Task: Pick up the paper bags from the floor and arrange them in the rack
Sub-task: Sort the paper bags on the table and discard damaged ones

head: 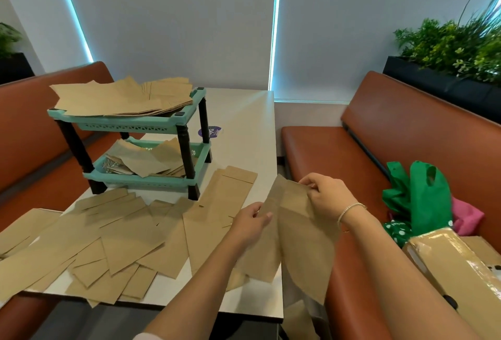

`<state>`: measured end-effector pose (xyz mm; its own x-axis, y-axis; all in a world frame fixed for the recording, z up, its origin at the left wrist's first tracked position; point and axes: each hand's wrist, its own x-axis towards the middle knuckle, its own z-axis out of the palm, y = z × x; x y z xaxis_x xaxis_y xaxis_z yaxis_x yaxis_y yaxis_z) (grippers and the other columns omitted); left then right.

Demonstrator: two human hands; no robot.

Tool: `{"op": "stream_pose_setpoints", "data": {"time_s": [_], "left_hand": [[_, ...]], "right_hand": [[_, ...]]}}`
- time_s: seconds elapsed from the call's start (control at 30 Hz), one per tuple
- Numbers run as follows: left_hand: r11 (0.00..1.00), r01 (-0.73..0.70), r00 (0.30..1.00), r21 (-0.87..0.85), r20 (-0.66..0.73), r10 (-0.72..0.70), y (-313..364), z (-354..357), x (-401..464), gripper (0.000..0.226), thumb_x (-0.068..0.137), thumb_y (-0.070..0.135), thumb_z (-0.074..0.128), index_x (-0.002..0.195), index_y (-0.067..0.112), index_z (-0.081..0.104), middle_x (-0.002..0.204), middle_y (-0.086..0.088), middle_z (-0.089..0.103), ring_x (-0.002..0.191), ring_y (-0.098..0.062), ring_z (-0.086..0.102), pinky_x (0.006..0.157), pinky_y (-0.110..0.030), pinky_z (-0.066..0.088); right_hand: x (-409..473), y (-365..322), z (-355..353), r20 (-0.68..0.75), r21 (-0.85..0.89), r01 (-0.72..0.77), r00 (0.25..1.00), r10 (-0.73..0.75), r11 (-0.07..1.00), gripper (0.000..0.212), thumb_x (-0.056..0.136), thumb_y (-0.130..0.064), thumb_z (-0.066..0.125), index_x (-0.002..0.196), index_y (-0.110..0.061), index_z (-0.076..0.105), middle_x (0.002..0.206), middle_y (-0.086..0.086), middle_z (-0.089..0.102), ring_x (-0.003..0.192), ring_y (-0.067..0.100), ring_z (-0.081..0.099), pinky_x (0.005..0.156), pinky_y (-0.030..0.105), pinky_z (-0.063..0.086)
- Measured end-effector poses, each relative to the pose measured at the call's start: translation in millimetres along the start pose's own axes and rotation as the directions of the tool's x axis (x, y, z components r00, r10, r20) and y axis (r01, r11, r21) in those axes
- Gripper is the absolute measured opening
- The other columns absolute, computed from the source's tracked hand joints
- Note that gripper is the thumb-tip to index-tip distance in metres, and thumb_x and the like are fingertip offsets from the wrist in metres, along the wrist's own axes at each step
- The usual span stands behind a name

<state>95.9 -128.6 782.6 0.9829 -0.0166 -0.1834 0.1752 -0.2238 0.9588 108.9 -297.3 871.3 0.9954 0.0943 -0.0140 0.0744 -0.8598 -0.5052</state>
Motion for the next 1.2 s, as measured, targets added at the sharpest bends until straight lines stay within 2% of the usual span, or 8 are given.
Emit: {"op": "stream_pose_setpoints", "data": {"time_s": [0.13,0.23,0.4,0.57,0.67,0.77,0.87,1.2], "left_hand": [[1.0,-0.007,0.997,0.0,-0.083,0.007,1.0,9.2,2.6,0.01,0.095,0.023,0.053,0.093,0.024,0.064,0.099,-0.003,0.069,0.095,-0.025,0.065,0.086,-0.041,0.052],[1.0,0.005,0.996,-0.014,-0.085,-0.006,1.8,20.9,1.5,0.01,0.094,0.025,0.054,0.09,0.024,0.063,0.094,-0.002,0.07,0.088,-0.021,0.066,0.083,-0.04,0.054],[0.997,0.035,0.998,-0.061,0.061,-0.032,2.2,55.7,-8.2,0.006,0.091,0.033,0.058,0.091,0.031,0.065,0.091,0.003,0.07,0.087,-0.018,0.064,0.079,-0.035,0.053],[0.999,0.047,0.993,-0.003,0.11,-0.046,-4.1,80.9,-12.9,0.009,0.094,0.034,0.054,0.098,0.032,0.062,0.102,0.003,0.067,0.098,-0.021,0.063,0.092,-0.043,0.052],[0.998,0.041,0.994,0.054,0.101,-0.047,-11.8,94.9,-15.7,0.015,0.096,0.031,0.051,0.106,0.025,0.061,0.108,0.001,0.064,0.102,-0.02,0.06,0.092,-0.038,0.05],[0.993,0.06,0.998,0.103,-0.028,-0.057,-16.0,107.2,-16.7,0.022,0.095,0.026,0.052,0.117,0.023,0.057,0.111,0.007,0.059,0.102,-0.012,0.055,0.084,-0.023,0.045],[0.985,0.106,0.988,0.137,-0.131,-0.088,-21.5,112.5,-15.4,0.025,0.096,0.02,0.051,0.121,0.022,0.054,0.109,0.008,0.054,0.102,-0.01,0.051,0.083,-0.02,0.041],[0.935,0.09,0.994,0.343,-0.089,-0.063,-41.5,122.6,-7.8,0.021,0.097,0.021,0.048,0.115,0.021,0.058,0.106,0.008,0.058,0.097,-0.005,0.051,0.083,-0.017,0.037]], "right_hand": [[-7.5,14.3,-7.6,0.0,0.115,-0.029,1.0,0.03,0.993,0.033,0.091,-0.01,0.034,0.1,-0.026,0.061,0.106,0.001,0.063,0.089,0.016,0.052,0.073,0.024,0.037],[-8.5,30.3,-8.1,0.038,0.152,-0.032,0.999,0.027,0.988,0.023,0.094,-0.021,0.042,0.112,-0.027,0.056,0.116,-0.002,0.061,0.1,0.015,0.052,0.081,0.024,0.038],[-11.2,56.9,1.9,0.068,0.073,-0.06,0.996,0.055,0.996,0.065,0.081,-0.039,0.067,0.138,-0.025,0.038,0.132,-0.002,0.052,0.119,0.02,0.051,0.1,0.033,0.041],[-6.9,89.3,8.3,-0.016,-0.005,-0.081,0.997,0.081,0.997,0.021,0.078,-0.041,0.069,0.093,-0.031,0.059,0.097,-0.004,0.065,0.096,0.019,0.06,0.084,0.033,0.049],[-8.5,109.2,12.5,-0.05,-0.063,-0.084,0.995,0.081,0.994,0.015,0.078,-0.041,0.069,0.074,-0.03,0.058,0.084,-0.001,0.063,0.095,0.023,0.057,0.078,0.033,0.048],[-10.2,131.2,24.1,0.028,-0.158,-0.144,0.988,0.15,0.977,0.012,0.086,-0.035,0.061,0.09,-0.024,0.059,0.101,0.004,0.062,0.102,0.027,0.055,0.083,0.037,0.047],[-16.0,157.5,47.3,0.129,-0.182,-0.242,0.955,0.268,0.953,0.005,0.089,-0.019,0.051,0.093,-0.019,0.049,0.106,0.011,0.063,0.098,0.031,0.059,0.073,0.032,0.045],[-52.8,221.5,161.4,0.307,-0.298,-0.206,0.904,0.298,0.932,0.042,0.094,-0.004,0.033,0.131,-0.02,0.044,0.119,0.012,0.059,0.108,0.031,0.058,0.085,0.036,0.047]]}}
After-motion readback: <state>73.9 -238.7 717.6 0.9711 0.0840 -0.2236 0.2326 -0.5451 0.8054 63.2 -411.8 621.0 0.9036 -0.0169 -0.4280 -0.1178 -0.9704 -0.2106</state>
